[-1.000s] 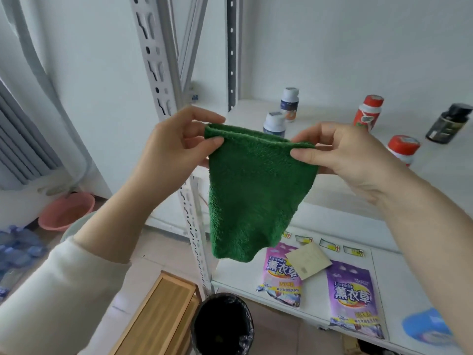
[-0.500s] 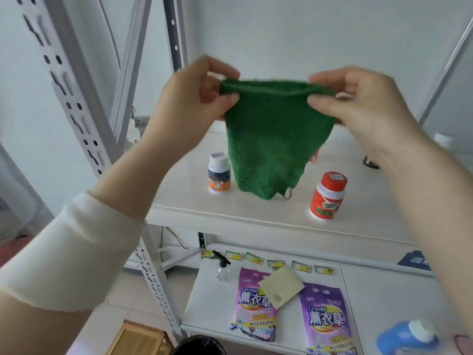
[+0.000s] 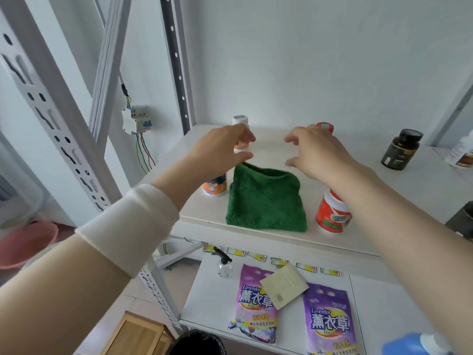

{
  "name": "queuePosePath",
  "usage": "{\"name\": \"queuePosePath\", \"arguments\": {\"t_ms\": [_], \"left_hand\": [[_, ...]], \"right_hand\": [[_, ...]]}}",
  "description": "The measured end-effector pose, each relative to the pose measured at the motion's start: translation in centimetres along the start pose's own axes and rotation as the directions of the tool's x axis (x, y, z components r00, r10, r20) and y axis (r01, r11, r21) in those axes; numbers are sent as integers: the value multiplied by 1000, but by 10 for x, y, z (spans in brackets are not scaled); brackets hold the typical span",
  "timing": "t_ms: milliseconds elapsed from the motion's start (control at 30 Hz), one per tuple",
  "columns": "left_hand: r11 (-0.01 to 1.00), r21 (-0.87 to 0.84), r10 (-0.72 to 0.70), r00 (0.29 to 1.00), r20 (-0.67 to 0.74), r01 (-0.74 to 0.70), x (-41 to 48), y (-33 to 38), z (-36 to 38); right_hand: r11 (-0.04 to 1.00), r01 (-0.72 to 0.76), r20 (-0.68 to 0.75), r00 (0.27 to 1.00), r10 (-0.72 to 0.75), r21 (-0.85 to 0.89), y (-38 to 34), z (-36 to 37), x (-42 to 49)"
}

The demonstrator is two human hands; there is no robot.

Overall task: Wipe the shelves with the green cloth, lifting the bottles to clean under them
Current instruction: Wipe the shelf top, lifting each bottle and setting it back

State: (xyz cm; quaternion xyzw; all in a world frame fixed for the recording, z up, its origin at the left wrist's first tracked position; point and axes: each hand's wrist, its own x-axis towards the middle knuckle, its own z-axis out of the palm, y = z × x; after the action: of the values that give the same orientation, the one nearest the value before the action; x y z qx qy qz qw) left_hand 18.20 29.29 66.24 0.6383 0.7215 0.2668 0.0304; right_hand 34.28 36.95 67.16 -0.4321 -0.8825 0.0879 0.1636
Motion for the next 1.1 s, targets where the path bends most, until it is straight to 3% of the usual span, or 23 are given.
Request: {"name": "queuePosePath", "arguments": {"t_ms": [100,233,367,567,667,767,867,1000,1100], "left_hand": [[996,-79,25,997,-79,-31,-3,-12,-8],[936,-352,-49,996,-79,18,-25,-36,-5],[933,-352,25,988,-154,-78,-34,-49,2],[873,-422,189,967,-170,-245,-21,-65,8],[872,-440,146,971,-188,-216,-16,-78,8],[897,-429,90,995,-49,-102,-15,-87,9],[897,-433,91,996,-18,-90,-18,-88,12],[887,-444,138,990,-6,-127,-26,-83,14],[883,-445,161,987,-20,-153,-29,-84,17]], "right_hand": [[999,42,-36,999,-41,29,-17,9,-10],[999,-27,106,994,22,47,-29,47,-31],[985,-125,242,959,150,-118,-26,91,-33],[972,-103,239,959,153,-212,-18,110,-28],[974,-47,238,966,100,-220,-21,109,-25],[979,17,270,962,39,-203,-23,110,-22],[983,-65,263,959,109,-171,-6,113,5],[943,-282,211,925,316,-176,17,122,70],[944,-295,218,921,322,-148,11,127,82]]}}
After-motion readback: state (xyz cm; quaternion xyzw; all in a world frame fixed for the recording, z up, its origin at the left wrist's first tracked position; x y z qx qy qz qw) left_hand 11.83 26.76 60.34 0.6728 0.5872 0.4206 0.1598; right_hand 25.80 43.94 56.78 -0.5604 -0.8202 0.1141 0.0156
